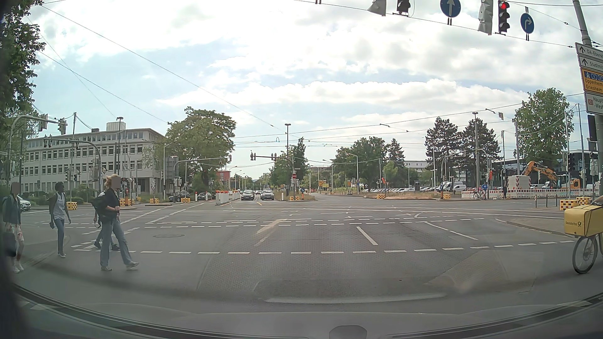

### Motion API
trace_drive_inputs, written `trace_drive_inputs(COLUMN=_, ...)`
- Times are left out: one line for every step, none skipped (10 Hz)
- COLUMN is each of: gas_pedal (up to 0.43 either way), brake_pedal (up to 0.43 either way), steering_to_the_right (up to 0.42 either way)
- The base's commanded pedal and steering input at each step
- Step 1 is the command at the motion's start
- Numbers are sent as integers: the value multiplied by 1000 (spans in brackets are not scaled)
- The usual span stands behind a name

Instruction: Follow the waypoints while adhering to traffic rules and regulations

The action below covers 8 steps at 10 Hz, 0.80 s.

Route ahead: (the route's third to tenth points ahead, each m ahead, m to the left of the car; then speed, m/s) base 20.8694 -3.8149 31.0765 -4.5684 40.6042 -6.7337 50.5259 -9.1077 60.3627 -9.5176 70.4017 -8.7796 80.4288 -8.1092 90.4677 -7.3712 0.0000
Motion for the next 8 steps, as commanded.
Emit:
trace_drive_inputs(gas_pedal=0, brake_pedal=268, steering_to_the_right=15)
trace_drive_inputs(gas_pedal=0, brake_pedal=268, steering_to_the_right=14)
trace_drive_inputs(gas_pedal=0, brake_pedal=268, steering_to_the_right=12)
trace_drive_inputs(gas_pedal=0, brake_pedal=262, steering_to_the_right=11)
trace_drive_inputs(gas_pedal=0, brake_pedal=262, steering_to_the_right=11)
trace_drive_inputs(gas_pedal=0, brake_pedal=268, steering_to_the_right=11)
trace_drive_inputs(gas_pedal=0, brake_pedal=268, steering_to_the_right=11)
trace_drive_inputs(gas_pedal=0, brake_pedal=268, steering_to_the_right=11)
